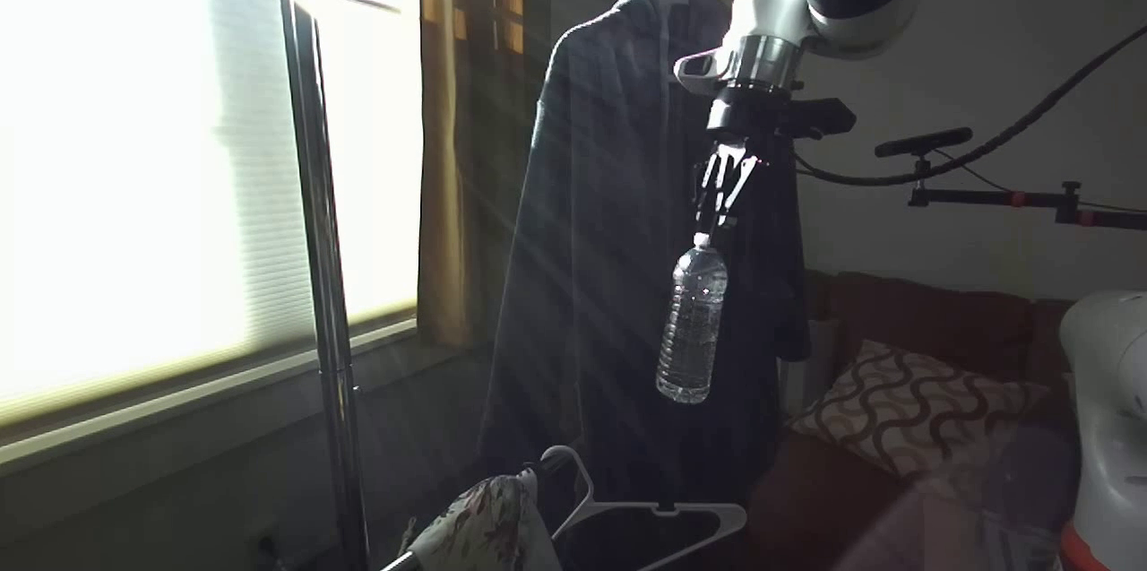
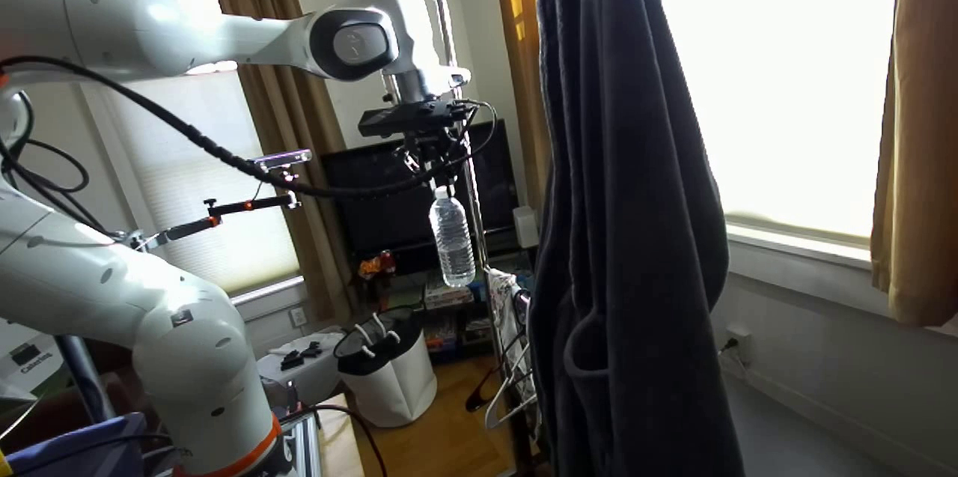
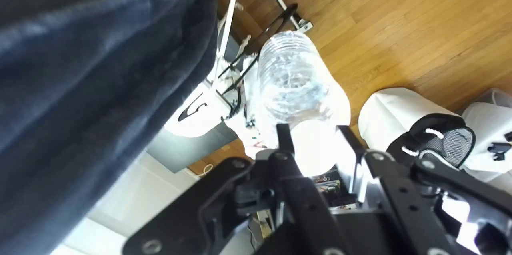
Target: Remove the water bottle from the hanged robe pocket and put it on the floor
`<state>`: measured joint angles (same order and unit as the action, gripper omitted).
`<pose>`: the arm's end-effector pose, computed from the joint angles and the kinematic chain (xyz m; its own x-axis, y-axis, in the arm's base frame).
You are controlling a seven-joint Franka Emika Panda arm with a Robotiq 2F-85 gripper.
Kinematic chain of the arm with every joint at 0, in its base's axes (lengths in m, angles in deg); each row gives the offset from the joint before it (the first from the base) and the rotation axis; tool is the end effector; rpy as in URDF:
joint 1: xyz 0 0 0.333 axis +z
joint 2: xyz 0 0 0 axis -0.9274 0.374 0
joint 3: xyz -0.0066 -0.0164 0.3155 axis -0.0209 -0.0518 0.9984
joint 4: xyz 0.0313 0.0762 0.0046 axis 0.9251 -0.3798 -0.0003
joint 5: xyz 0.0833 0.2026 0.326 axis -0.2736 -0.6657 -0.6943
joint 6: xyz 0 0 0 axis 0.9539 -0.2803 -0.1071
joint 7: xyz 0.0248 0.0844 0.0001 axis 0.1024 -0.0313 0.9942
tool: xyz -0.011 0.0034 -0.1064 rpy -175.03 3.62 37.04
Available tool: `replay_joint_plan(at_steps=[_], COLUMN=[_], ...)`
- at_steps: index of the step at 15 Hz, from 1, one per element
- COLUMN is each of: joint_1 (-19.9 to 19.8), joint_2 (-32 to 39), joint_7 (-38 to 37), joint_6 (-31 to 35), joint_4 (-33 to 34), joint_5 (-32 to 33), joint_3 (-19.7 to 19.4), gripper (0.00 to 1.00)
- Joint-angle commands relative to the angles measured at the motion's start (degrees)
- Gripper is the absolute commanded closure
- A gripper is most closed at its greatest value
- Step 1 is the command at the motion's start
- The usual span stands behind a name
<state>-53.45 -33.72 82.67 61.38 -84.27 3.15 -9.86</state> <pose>0.3749 0.0225 0.5809 0.6138 0.7449 0.2614 0.7743 -0.6326 -0.0154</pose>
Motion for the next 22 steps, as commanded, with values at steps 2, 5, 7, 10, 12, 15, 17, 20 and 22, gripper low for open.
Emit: replay_joint_plan(at_steps=[2, 5, 7, 10, 12, 15, 17, 20, 22], joint_1=[3.92, 2.2, 0.98, -0.03, -0.67, -2.73, -4.28, -5.38, -5.48], joint_2=[12.87, 23.65, 30.08, 28.75, 30.89, 38.91, 44.57, 53.91, 59.05], joint_7=[2.12, -1.42, -2.86, -1.8, -1.87, -8.09, -14.3, -23.21, -28.47], joint_6=[13.19, 20.1, 19.45, 20.31, 20.29, 24.51, 25.98, 24.4, 24.08], joint_4=[6.63, 14.51, 21.08, 18.47, 20.53, 27.45, 32.39, 40.42, 44.06], joint_5=[-3.53, 0.14, -0.37, -1.32, -1.24, -2.0, 1.63, 6.24, 8.68], joint_3=[7.39, 11.89, 12.47, 13.7, 13.84, 13.74, 13.9, 13.88, 13.51], gripper=[0.92, 0.92, 0.92, 0.69, 0.92, 0.92, 0.92, 0.92, 0.92])
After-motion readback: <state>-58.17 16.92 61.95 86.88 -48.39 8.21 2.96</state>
